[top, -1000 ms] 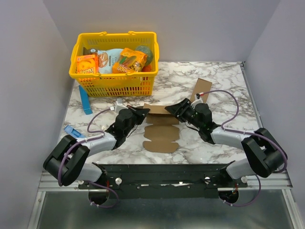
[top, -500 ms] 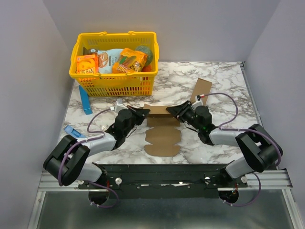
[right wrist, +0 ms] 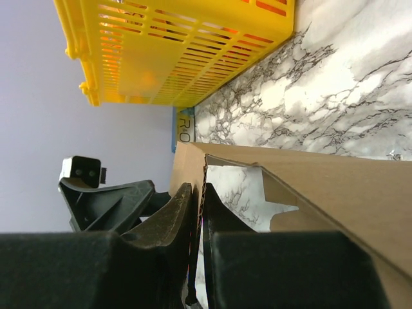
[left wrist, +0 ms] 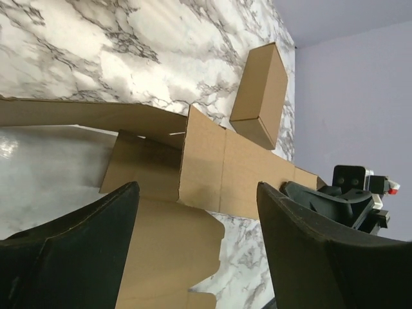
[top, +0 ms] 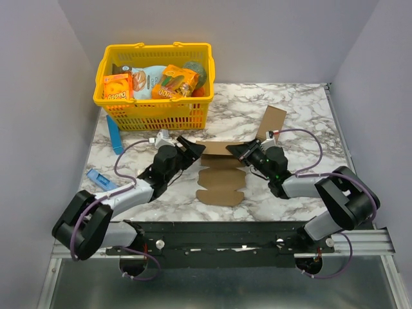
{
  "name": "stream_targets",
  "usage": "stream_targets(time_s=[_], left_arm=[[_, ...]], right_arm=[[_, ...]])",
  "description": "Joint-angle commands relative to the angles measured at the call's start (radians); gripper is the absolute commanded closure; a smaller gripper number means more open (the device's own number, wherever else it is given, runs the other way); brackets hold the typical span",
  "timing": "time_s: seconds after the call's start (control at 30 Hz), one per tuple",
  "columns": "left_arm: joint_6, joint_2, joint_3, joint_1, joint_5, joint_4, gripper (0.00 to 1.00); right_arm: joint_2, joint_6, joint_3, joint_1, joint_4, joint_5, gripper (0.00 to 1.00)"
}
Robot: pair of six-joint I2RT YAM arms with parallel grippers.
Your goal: Fold the paper box
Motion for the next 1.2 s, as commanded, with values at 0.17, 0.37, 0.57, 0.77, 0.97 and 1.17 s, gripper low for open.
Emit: stream_targets(time_s=[0.17, 0.37, 0.57, 0.77, 0.97, 1.17], left_arm=[[0.322, -0.161, 0.102, 0.004, -0.142, -0.272, 0.19], [0.42, -0.063, 0.214, 0.004, -0.008, -0.284, 0.27], [0.407, 0.064, 0.302, 0.013, 0.057, -0.337, 0.34], [0.35, 0.1, 0.306, 0.03, 0.08, -0.307, 0.34], [0.315, 0.169, 0.291, 0.053, 0.146, -0.219, 0.32], [0.321, 0.21, 0.302, 0.056, 0.129, -0.125, 0.23]], right_arm=[[-0.028, -0.042, -0.014, 0.002, 0.018, 0.05, 0.82], [-0.038, -0.047, -0.022, 0.002, 0.002, 0.062, 0.81], [-0.068, -0.045, -0.028, 0.002, -0.042, 0.064, 0.82], [-0.112, -0.055, -0.032, -0.007, -0.117, 0.099, 0.83], [-0.134, -0.059, -0.025, -0.013, -0.182, 0.09, 0.83], [-0.144, -0.067, -0.028, -0.016, -0.229, 0.087, 0.83]])
